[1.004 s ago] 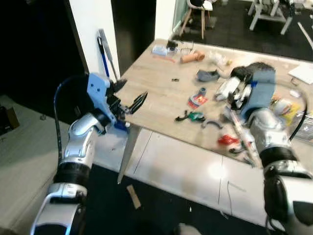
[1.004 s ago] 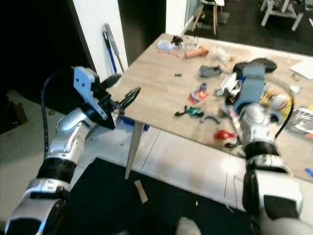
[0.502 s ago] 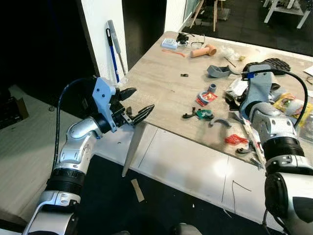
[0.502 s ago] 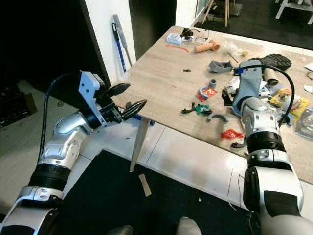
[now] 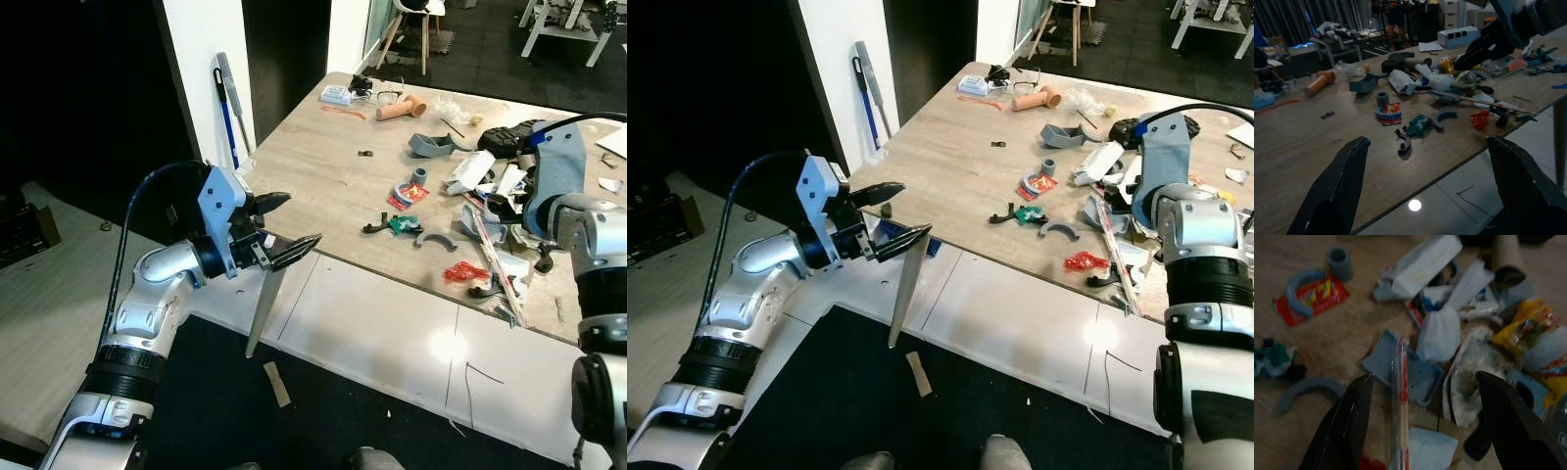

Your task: Picking trash to rubbish bin

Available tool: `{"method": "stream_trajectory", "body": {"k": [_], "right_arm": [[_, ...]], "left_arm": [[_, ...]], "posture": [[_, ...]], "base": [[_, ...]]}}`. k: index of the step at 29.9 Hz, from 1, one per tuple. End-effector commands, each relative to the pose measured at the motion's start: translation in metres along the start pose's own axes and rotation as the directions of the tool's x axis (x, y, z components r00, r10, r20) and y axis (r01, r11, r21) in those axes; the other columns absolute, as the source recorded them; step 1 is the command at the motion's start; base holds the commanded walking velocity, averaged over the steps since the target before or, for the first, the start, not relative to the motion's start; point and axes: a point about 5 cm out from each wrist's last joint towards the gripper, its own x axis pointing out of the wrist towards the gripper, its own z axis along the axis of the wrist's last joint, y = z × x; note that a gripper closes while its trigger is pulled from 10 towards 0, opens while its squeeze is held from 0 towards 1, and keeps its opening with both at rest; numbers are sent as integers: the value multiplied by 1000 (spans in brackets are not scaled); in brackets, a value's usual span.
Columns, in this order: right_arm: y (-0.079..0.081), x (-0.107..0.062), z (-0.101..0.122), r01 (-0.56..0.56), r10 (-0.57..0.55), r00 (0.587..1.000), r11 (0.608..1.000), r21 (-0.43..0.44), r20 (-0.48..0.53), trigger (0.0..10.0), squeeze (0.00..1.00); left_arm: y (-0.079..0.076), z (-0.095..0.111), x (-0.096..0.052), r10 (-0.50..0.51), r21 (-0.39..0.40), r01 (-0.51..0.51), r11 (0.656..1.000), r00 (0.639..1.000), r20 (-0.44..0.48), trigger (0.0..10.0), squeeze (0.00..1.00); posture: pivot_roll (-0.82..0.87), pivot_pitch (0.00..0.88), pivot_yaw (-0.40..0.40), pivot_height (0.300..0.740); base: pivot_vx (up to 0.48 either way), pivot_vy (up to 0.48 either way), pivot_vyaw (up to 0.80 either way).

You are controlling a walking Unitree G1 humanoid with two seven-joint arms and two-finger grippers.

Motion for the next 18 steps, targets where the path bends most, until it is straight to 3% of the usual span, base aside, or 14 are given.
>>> {"method": "stream_trajectory", "body": {"k": [1,3,7,9,10,11,12,14,15,18], "right_arm": [[13,-2,1,-54,54,998,999,-3,-11,10000,0],[19,-3,4,-76,77,997,997,-8,8,10000,0],[43,-11,25,-213,201,967,975,64,156,10000,0],[43,-11,25,-213,201,967,975,64,156,10000,0],[58,-16,33,-331,305,931,937,111,202,10000,0],[58,-16,33,-331,305,931,937,111,202,10000,0],[68,-21,36,-417,384,899,898,140,210,10000,0],[71,-22,36,-442,409,888,885,147,208,10000,0],[81,-28,34,-532,507,844,835,144,175,10000,0],[88,-35,29,-596,583,803,791,136,127,10000,0]], "left_arm": [[-4,-1,0,-24,3,25,1000,999,-26,10000,0],[-4,0,-1,-26,1,26,1000,999,-27,10000,0],[-5,0,-3,-28,-3,28,1000,999,-33,10000,0],[-5,0,-3,-28,-3,28,1000,999,-33,10000,0],[-5,1,-3,-25,-3,25,1000,999,-31,10000,0],[-5,1,-3,-25,-3,25,1000,999,-31,10000,0],[-4,2,-3,-14,-7,14,1000,1000,-26,10000,0],[-3,3,-2,-8,-10,8,1000,1000,-24,10000,0],[-2,4,-1,-3,-15,2,1000,1000,-23,10000,0],[-2,4,-1,-4,-14,3,1000,1000,-25,10000,0]], "posture": [[-116,0,19,740],[-116,0,19,740],[-111,0,17,740],[-111,0,17,740],[-108,0,16,740],[-108,0,16,740],[-110,0,16,740],[-110,0,16,740],[-112,0,12,740],[-114,0,12,740]], "base": [[0,-469,0],[0,-469,0],[0,-468,0],[0,-465,0],[0,-465,0],[0,-465,0],[0,-270,0],[0,-270,0],[0,0,0],[0,0,0]]}}
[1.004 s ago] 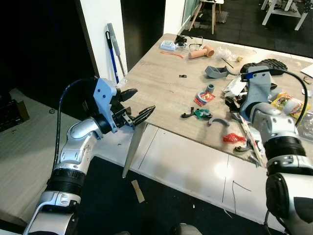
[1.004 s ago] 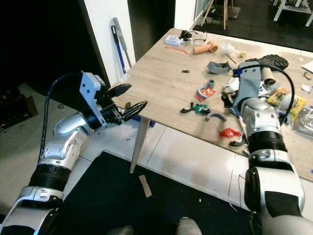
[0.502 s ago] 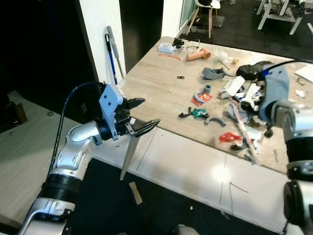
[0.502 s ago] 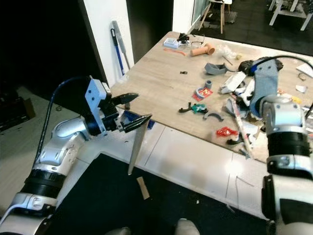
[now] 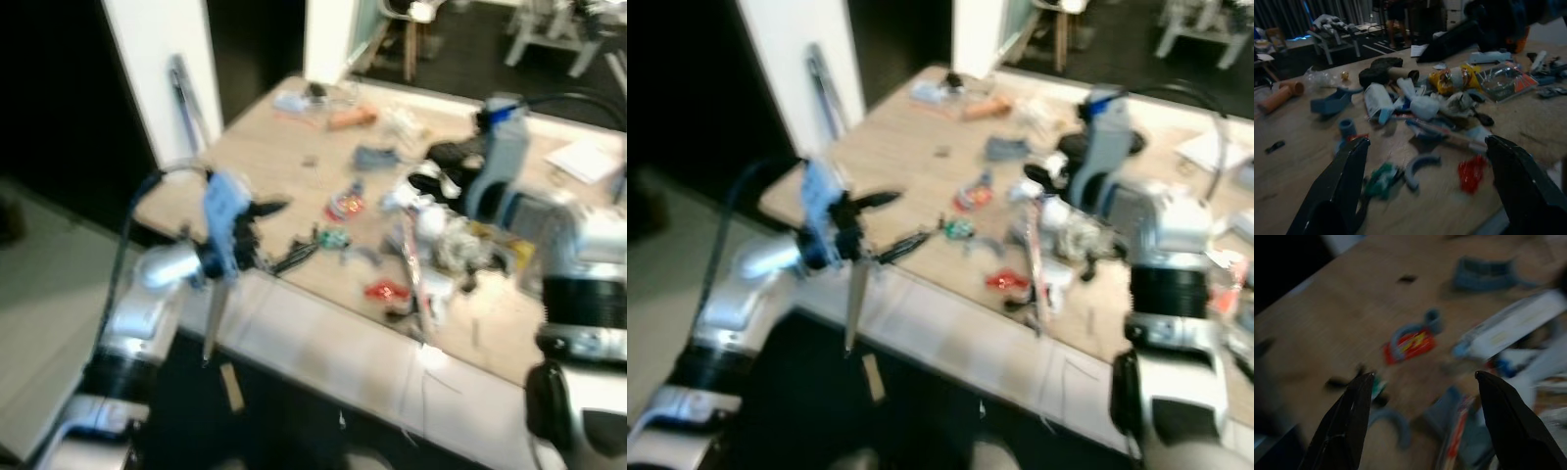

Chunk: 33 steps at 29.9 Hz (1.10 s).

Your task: Picking trash to rubbish bin

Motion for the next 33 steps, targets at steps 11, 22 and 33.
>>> {"method": "stream_trajectory", "body": {"k": [11,22,33], "right_arm": [[-8,-15,-33,5,7,958,999,42,-285,10000,0],[19,9,-83,-59,127,910,982,179,-396,10000,0],[0,10,-92,76,-14,898,990,122,-441,10000,0]], "left_arm": [[-12,-1,-6,-110,-3,111,994,992,-66,10000,0],[-10,-2,-8,-110,47,117,992,985,-131,10000,0],[-11,1,-10,-97,51,103,993,989,-115,10000,0]], "posture": [[-126,0,5,740],[-119,0,5,740],[-109,0,-2,740]], "base": [[0,0,0],[0,0,0],[0,0,0]]}}
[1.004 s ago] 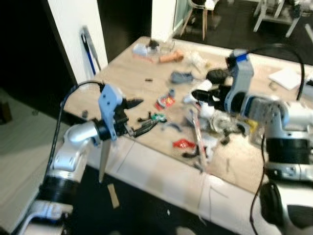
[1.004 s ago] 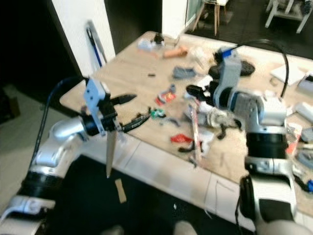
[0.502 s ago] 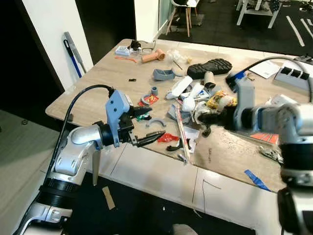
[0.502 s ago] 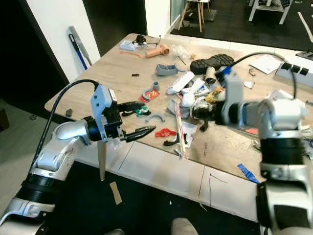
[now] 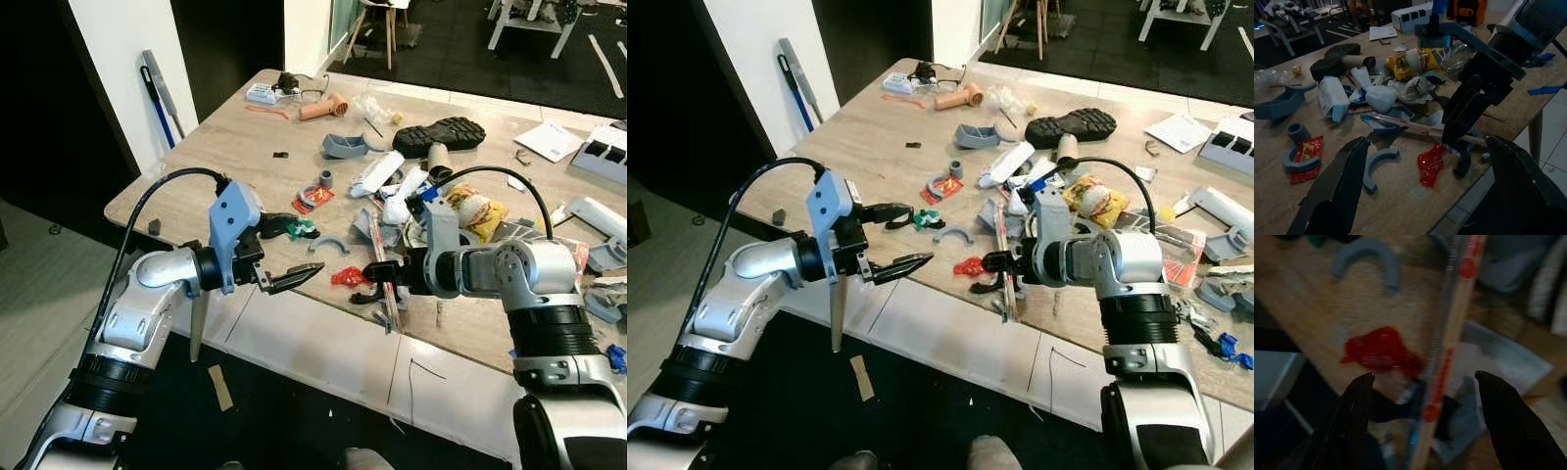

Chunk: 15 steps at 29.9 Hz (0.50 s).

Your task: Picking trash to rubbish bin

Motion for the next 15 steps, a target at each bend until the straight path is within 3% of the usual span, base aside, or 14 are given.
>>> {"method": "stream_trajectory", "body": {"k": [1,9,11,15], "right_arm": [[-8,-2,-2,56,-56,998,998,-11,-5,10000,0],[-18,-2,3,111,-111,994,994,-1,14,10000,0],[-20,12,-7,104,-104,995,994,24,1,10000,0],[-25,20,-13,110,-111,994,992,54,4,10000,0]], "left_arm": [[0,1,-5,3,7,-3,1000,1000,-13,10000,0],[-2,0,-3,-1,3,1,1000,1000,-14,10000,0],[-2,0,-3,0,1,0,1000,1000,-11,10000,0],[-2,-2,-3,4,1,-4,1000,1000,-19,10000,0]], "posture": [[-109,0,-2,740],[-113,0,1,740],[-113,0,2,740],[-108,0,2,740]], "base": [[0,0,0],[0,0,0],[0,0,0],[0,0,0]]}}
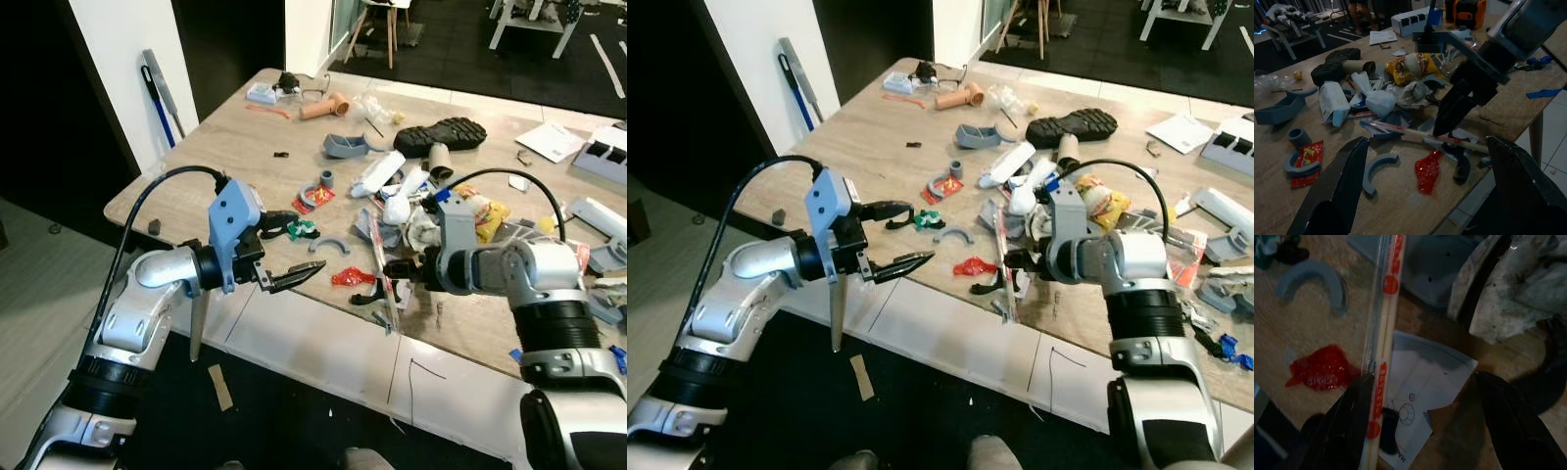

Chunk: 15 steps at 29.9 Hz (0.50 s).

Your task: Picking trash to rubbish bin

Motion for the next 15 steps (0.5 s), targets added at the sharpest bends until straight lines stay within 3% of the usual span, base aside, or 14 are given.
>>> {"method": "stream_trajectory", "body": {"k": [1,7,8,9,10,15], "right_arm": [[-9,12,-19,40,-37,998,998,44,-58,10000,0],[-16,19,-26,72,-69,996,996,47,-63,10000,0],[-15,20,-27,72,-69,995,997,33,-75,4824,0],[-15,20,-27,72,-69,995,997,33,-75,4824,0],[-15,21,-28,72,-70,994,997,23,-87,0,0],[-13,27,-37,67,-70,987,997,-27,-145,0,0]], "left_arm": [[-1,-5,-5,1,-6,-2,1000,999,-32,10000,0],[-3,-10,-14,11,-22,-12,1000,999,-50,10000,0],[-3,-10,-15,11,-25,-12,1000,999,-51,10000,0],[-3,-10,-15,11,-25,-12,1000,999,-51,10000,0],[-3,-11,-16,10,-27,-11,1000,999,-52,10000,0],[-6,-12,-16,-3,-37,1,999,998,-57,10000,0]], "posture": [[-104,0,2,740],[-91,0,-4,740],[-91,0,-4,740],[-91,0,-4,740],[-92,0,-4,740],[-92,0,-7,740]], "base": [[0,0,0],[0,0,0],[0,0,0],[0,0,0],[0,0,0],[0,0,0]]}}
